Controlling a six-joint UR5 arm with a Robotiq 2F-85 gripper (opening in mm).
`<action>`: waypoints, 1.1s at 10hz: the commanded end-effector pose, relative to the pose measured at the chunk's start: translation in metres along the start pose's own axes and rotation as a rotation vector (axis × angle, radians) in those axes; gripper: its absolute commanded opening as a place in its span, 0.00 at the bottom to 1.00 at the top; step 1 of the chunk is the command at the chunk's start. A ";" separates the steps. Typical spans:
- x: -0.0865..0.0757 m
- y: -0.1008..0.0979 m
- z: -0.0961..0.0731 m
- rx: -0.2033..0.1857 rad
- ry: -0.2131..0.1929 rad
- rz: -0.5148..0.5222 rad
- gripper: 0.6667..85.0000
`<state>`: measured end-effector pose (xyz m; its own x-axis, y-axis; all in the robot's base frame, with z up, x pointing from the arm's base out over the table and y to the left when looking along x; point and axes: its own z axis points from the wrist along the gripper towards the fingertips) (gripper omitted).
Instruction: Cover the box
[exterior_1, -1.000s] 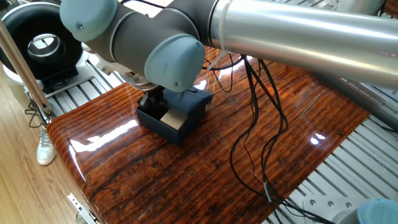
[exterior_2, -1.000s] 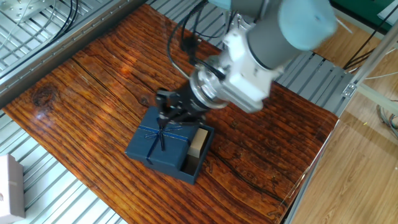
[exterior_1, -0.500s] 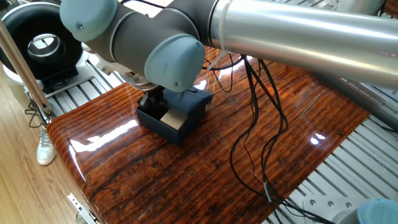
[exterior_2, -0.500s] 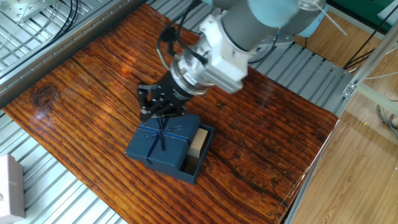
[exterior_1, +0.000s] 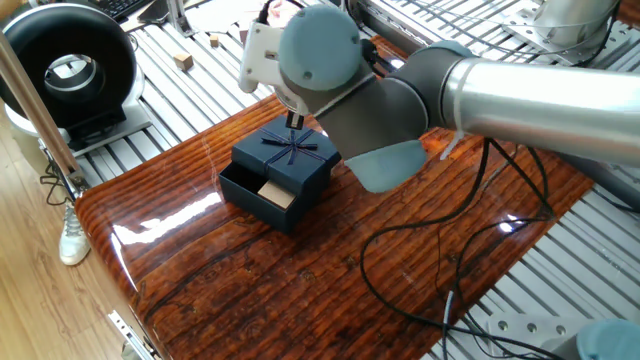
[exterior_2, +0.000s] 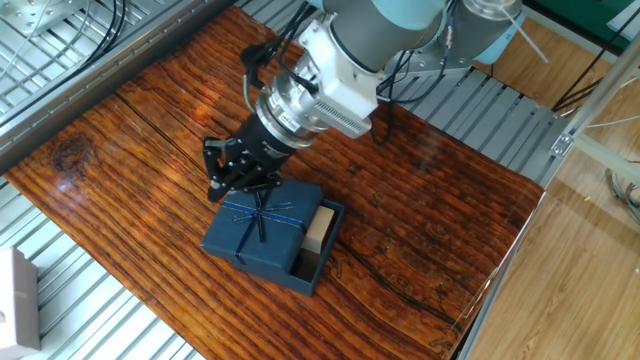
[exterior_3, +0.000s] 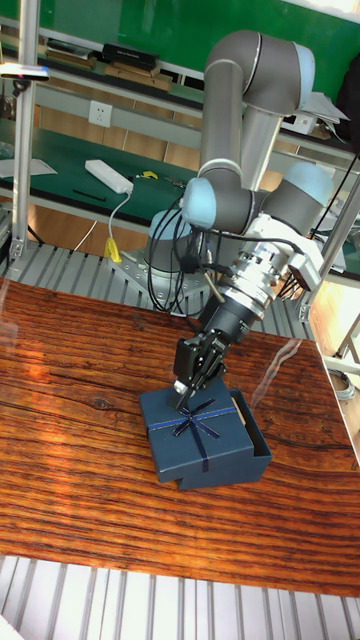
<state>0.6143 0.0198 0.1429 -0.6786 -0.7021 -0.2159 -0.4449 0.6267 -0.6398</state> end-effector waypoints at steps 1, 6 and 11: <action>-0.005 -0.006 0.003 0.013 -0.043 -0.013 0.00; 0.068 0.022 -0.005 -0.087 0.243 0.081 0.00; 0.075 0.002 0.023 -0.055 0.170 0.011 0.00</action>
<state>0.5725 -0.0216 0.1167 -0.7804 -0.6189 -0.0887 -0.4583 0.6628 -0.5922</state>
